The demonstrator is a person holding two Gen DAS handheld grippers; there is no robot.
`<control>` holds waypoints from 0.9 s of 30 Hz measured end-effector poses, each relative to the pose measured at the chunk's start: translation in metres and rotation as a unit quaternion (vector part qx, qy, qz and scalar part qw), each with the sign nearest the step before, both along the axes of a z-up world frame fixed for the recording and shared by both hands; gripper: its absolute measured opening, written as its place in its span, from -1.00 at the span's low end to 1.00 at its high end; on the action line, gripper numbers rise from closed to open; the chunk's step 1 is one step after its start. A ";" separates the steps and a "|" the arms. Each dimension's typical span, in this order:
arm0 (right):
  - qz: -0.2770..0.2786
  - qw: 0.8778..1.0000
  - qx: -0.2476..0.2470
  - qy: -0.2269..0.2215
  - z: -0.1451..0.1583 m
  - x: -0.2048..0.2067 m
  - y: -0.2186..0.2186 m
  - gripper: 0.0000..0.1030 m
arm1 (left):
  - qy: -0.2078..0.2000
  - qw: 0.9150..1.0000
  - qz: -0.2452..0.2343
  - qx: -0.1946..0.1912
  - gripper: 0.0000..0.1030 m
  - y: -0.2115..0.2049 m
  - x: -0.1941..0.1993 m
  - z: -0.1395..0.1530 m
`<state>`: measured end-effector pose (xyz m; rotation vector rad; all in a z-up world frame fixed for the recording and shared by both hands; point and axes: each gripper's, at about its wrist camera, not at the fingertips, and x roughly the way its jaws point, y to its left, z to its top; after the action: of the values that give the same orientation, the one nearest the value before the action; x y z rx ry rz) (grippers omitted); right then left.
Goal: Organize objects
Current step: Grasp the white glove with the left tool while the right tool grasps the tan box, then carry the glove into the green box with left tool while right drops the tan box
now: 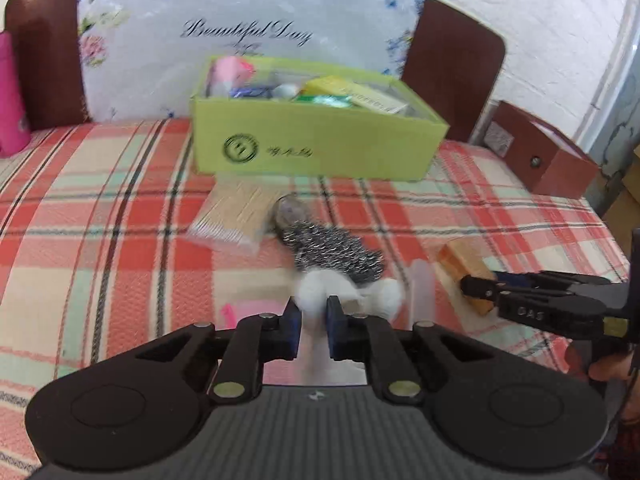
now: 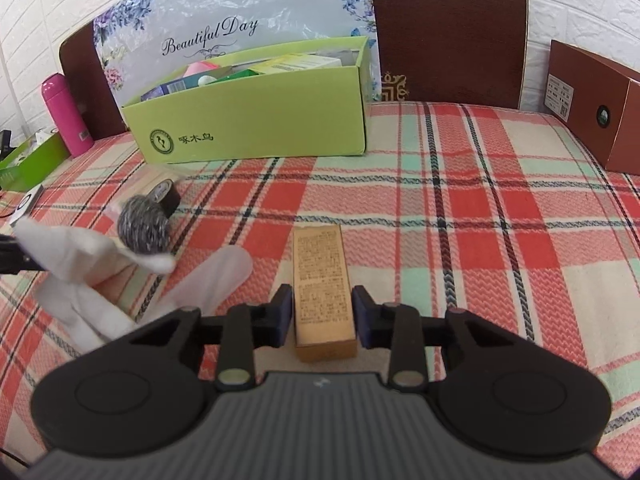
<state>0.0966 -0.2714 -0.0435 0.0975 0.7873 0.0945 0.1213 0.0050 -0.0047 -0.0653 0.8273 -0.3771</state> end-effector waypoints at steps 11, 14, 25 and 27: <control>-0.009 1.000 -0.020 -0.005 0.004 -0.007 0.006 -0.09 | 0.029 0.999 0.024 -0.018 0.24 -0.001 0.012 -0.028; -0.008 1.000 -0.022 -0.006 0.003 -0.008 0.007 -0.09 | 0.025 1.000 0.006 -0.010 0.28 -0.004 0.007 -0.028; 0.005 1.000 0.000 -0.012 0.016 -0.014 0.011 -0.42 | 0.018 0.999 -0.016 -0.026 -0.90 -0.001 0.003 -0.010; 0.012 1.000 0.010 -0.025 0.029 -0.016 0.011 -0.42 | -0.004 0.999 -0.024 -0.046 -0.90 0.001 0.001 0.011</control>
<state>0.0810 -0.2608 -0.0144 0.1043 0.7384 0.1265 0.1220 0.0064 0.0058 -0.1284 0.8039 -0.4603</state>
